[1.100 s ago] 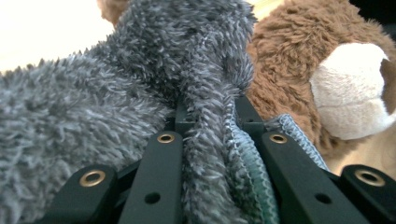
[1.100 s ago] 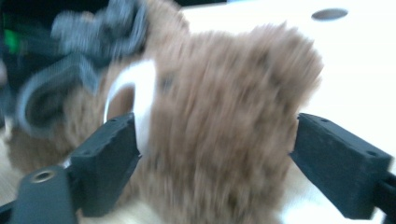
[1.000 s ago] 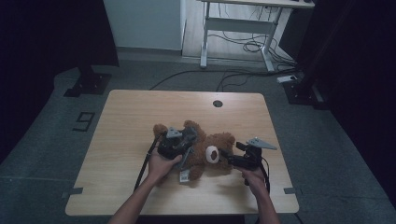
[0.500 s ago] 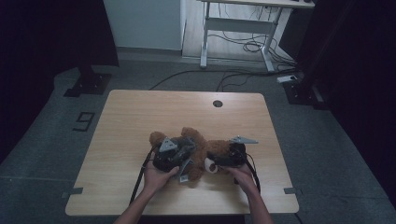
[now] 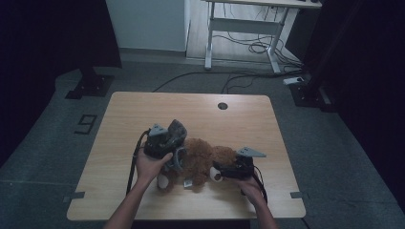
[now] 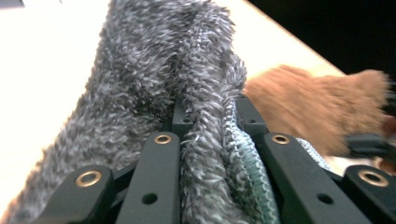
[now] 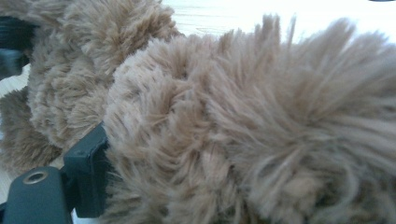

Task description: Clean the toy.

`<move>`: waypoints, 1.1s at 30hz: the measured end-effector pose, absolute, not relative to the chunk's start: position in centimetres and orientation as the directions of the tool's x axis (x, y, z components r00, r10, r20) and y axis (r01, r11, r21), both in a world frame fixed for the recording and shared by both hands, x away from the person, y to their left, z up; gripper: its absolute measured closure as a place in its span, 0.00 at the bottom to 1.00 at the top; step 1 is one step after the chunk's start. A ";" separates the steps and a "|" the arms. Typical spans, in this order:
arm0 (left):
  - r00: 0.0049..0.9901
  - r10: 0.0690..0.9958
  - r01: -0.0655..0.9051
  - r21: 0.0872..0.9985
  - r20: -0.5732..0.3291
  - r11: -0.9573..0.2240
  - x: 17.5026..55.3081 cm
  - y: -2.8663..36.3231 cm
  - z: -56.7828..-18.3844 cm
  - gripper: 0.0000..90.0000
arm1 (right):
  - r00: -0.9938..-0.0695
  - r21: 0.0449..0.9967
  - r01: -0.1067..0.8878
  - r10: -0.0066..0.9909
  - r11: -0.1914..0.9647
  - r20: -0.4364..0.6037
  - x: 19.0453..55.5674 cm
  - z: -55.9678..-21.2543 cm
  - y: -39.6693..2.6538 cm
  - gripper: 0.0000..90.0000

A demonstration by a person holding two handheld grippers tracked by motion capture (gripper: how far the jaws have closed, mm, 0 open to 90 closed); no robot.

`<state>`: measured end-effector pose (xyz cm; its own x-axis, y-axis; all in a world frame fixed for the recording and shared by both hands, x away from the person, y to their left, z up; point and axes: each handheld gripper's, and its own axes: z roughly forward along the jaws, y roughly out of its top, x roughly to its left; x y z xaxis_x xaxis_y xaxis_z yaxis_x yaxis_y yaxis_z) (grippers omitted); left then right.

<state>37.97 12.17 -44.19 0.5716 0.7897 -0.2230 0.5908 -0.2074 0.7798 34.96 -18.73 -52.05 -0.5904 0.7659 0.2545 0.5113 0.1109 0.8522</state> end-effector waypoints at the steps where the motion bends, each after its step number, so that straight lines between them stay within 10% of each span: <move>1: 0.590 0.773 0.604 0.763 -0.231 -0.233 38.4 11.2 -44.4 0.83 | -0.589 0.853 0.510 0.767 0.109 0.254 34.9 -52.1 -18.7 0.14; 11: 0.703 0.699 0.526 0.759 -0.132 -0.385 36.5 3.9 -45.3 0.83 | -0.587 0.859 0.499 0.773 0.111 0.241 34.7 -52.2 -18.7 0.15; 33: 0.528 0.819 0.609 0.772 -0.223 -0.182 35.1 16.8 -47.3 0.83 | -0.594 0.868 0.487 0.767 0.101 0.243 34.2 -52.2 -18.7 0.14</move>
<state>35.12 16.79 -47.28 0.5280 0.8193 -0.2233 0.6092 -0.1822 0.7718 34.18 -18.74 -52.16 -0.5939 0.7669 0.2433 0.4865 0.1015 0.8677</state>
